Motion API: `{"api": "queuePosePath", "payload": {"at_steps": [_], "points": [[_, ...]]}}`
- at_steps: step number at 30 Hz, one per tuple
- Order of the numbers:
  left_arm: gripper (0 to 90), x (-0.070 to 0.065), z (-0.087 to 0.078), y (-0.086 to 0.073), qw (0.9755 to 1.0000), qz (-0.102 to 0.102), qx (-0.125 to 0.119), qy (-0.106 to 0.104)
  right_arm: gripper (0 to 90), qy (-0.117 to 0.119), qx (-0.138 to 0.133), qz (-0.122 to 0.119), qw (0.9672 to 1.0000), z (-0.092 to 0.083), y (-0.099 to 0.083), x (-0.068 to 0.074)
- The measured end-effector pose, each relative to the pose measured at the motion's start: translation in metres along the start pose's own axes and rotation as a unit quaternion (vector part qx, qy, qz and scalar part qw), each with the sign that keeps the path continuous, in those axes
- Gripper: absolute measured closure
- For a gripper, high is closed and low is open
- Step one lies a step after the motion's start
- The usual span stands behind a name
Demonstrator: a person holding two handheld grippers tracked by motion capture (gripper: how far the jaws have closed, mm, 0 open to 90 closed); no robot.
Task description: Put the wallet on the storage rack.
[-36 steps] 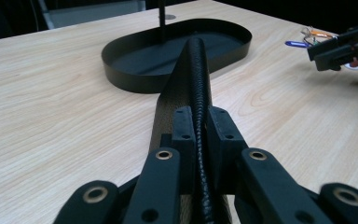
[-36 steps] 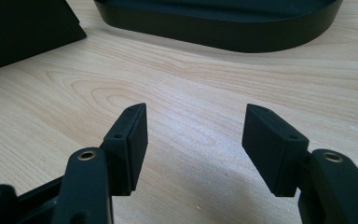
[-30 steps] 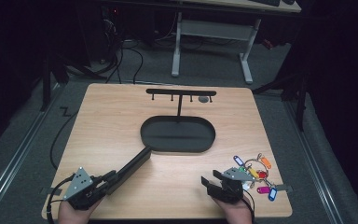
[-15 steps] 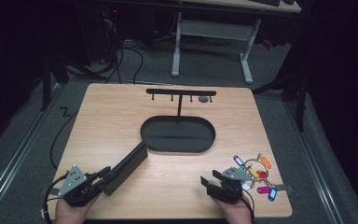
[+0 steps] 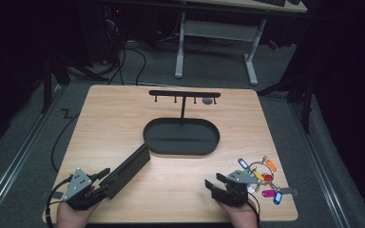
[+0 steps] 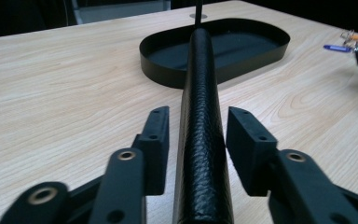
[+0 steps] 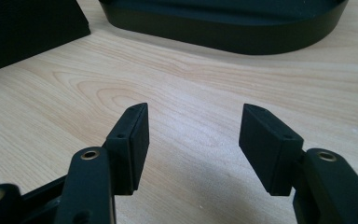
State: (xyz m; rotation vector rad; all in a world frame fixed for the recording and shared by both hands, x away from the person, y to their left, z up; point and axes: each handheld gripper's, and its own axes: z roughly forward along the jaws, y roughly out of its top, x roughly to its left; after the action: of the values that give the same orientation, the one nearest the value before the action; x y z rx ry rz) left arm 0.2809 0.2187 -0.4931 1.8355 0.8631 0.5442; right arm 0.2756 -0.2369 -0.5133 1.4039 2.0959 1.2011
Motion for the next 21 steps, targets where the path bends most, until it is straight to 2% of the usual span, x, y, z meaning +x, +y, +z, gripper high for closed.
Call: {"api": "queuePosePath", "payload": {"at_steps": [2, 7, 10, 12, 14, 16, 17, 18, 21], "points": [[55.5, -0.002, 0.001, -0.001, 0.9999, 0.012, 0.002, 0.007, 43.2, -0.004, 0.001, -0.009, 1.0, -0.003, 0.003, 0.0], [51.6, -0.004, 0.004, -0.001, 0.9996, 0.022, 0.017, 0.006, 43.4, -0.009, 0.008, -0.023, 0.9997, -0.013, 0.012, -0.002], [51.8, -0.005, 0.006, -0.001, 0.999, 0.032, 0.03, 0.003, 41.5, -0.025, 0.018, -0.048, 0.9984, -0.016, 0.009, -0.003], [50.8, -0.005, 0.008, 0.0, 0.9987, 0.032, 0.039, -0.005, 41.4, -0.025, 0.012, -0.041, 0.9988, -0.017, 0.001, -0.005], [50.9, -0.006, 0.008, 0.003, 0.9987, 0.028, 0.041, -0.012, 40.9, -0.015, 0.007, -0.033, 0.9993, -0.016, -0.006, -0.008], [51.2, -0.006, 0.008, 0.006, 0.9986, 0.028, 0.043, -0.014, 39.8, -0.009, 0.01, -0.029, 0.9995, -0.016, -0.007, -0.009], [51.3, -0.006, 0.009, 0.009, 0.9984, 0.025, 0.047, -0.018, 39.6, -0.005, 0.002, -0.032, 0.9995, -0.017, -0.007, -0.01], [51.5, -0.007, 0.01, 0.016, 0.9978, 0.026, 0.056, -0.023, 39.7, -0.005, 0.001, -0.032, 0.9995, -0.017, -0.006, -0.012], [51.6, -0.01, 0.013, 0.026, 0.995, 0.052, 0.083, -0.023, 40.2, 0.008, -0.001, -0.021, 0.9998, -0.017, -0.009, -0.016]]}}
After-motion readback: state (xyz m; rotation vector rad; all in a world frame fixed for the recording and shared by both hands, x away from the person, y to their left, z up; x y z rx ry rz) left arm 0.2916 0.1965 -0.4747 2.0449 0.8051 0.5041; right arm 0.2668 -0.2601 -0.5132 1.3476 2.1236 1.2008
